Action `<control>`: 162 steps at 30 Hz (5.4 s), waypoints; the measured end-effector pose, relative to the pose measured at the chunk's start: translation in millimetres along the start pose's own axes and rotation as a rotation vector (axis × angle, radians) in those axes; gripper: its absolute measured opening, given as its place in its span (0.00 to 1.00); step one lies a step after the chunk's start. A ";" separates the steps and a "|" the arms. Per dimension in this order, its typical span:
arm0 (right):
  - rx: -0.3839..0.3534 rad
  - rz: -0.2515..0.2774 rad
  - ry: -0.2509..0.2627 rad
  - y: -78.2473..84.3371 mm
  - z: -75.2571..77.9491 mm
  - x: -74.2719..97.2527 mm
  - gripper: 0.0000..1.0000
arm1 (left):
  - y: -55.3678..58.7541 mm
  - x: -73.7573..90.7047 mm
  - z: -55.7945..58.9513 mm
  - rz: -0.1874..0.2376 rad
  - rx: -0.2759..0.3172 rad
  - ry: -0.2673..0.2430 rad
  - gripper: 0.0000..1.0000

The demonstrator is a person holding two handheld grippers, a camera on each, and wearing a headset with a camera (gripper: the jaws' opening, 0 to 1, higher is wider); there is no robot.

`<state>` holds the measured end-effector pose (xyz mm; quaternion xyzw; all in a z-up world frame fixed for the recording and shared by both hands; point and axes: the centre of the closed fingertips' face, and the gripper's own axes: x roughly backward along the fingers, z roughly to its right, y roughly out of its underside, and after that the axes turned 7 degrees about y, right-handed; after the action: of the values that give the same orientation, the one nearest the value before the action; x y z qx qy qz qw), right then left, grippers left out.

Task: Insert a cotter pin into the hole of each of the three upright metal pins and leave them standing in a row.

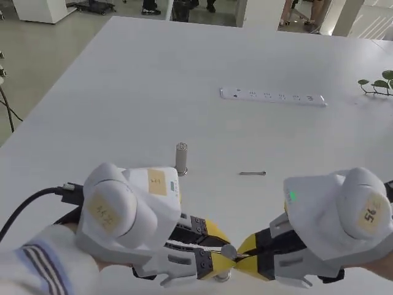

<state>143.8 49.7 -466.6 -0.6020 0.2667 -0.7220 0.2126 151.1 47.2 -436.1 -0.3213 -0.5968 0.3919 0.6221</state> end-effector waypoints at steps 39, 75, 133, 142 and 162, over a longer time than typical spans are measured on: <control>-0.053 0.073 0.062 -4.4 13.2 27.4 0.02 | -0.4 -0.9 -3.3 0.001 0.016 -0.010 0.09; 0.008 0.073 0.036 -19.5 5.8 22.1 0.01 | 1.1 -2.7 -4.7 -0.011 0.093 -0.021 0.10; -0.075 0.120 0.023 -19.5 -1.9 -10.5 0.19 | 16.8 58.0 25.5 0.067 0.230 -0.219 0.99; -0.076 0.131 0.035 -19.2 1.8 -11.7 0.13 | 15.5 62.8 26.3 0.083 0.250 -0.239 0.99; -0.113 0.158 0.053 -19.3 3.9 -10.9 0.09 | 16.7 66.2 32.1 0.069 0.253 -0.254 0.99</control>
<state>149.9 70.9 -461.9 -0.5709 0.3593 -0.7023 0.2275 116.1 110.8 -415.5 -0.2089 -0.6052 0.5223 0.5633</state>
